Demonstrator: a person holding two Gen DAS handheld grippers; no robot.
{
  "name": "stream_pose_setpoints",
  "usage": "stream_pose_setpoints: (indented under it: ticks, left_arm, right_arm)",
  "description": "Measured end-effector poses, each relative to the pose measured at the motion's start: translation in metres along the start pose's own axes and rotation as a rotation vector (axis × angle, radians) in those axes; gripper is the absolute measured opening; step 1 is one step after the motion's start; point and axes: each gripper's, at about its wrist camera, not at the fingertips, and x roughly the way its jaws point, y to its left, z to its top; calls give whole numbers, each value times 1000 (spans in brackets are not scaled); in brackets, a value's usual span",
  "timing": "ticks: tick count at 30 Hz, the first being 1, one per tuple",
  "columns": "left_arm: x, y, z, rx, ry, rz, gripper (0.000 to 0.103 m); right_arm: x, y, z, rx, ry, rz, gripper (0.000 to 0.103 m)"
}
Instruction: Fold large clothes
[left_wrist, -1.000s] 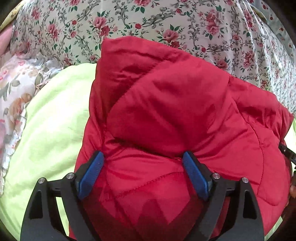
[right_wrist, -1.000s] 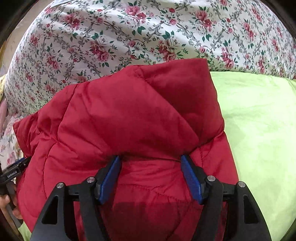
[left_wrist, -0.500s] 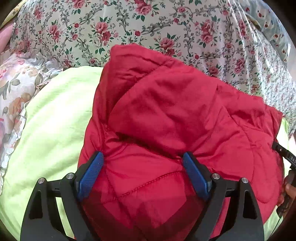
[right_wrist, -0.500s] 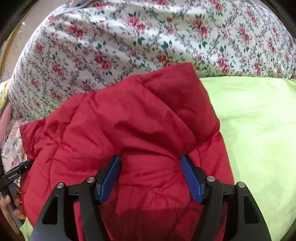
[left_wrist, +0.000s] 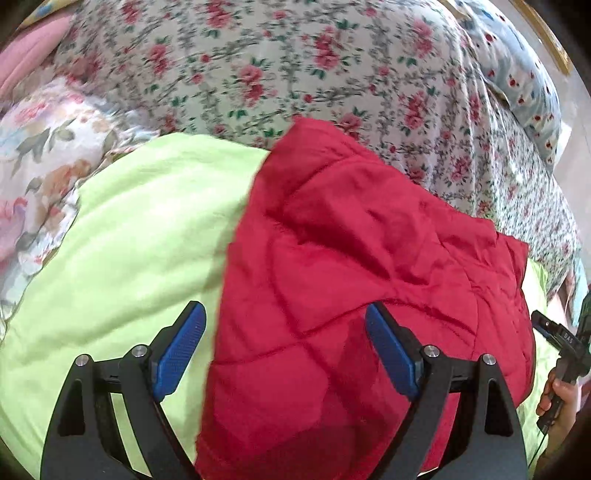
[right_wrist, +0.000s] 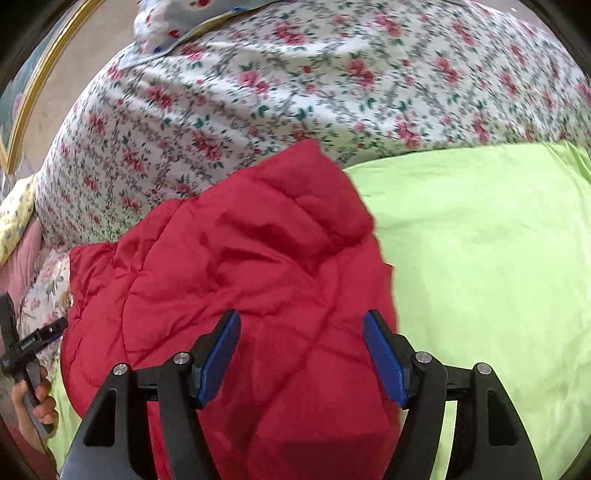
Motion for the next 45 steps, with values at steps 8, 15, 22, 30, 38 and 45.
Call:
stream_pose_setpoints:
  ticks: [8, 15, 22, 30, 38, 45]
  left_arm:
    - [13, 46, -8, -172, 64, -145, 90]
    - [37, 47, -11, -237, 126, -227, 96]
    - [62, 40, -13, -304, 192, -357, 97]
    - [68, 29, -13, -275, 216, -374, 99]
    - [53, 20, -13, -200, 174, -390, 62]
    - [12, 13, -15, -156, 143, -411, 48]
  right_arm:
    - [5, -43, -12, 155, 55, 51, 71]
    - [27, -49, -18, 232, 117, 139, 80]
    - [46, -36, -19, 229, 161, 197, 90]
    - [57, -40, -25, 278, 190, 246, 91]
    - [57, -30, -24, 241, 201, 233, 68]
    - [29, -12, -23, 224, 188, 224, 39]
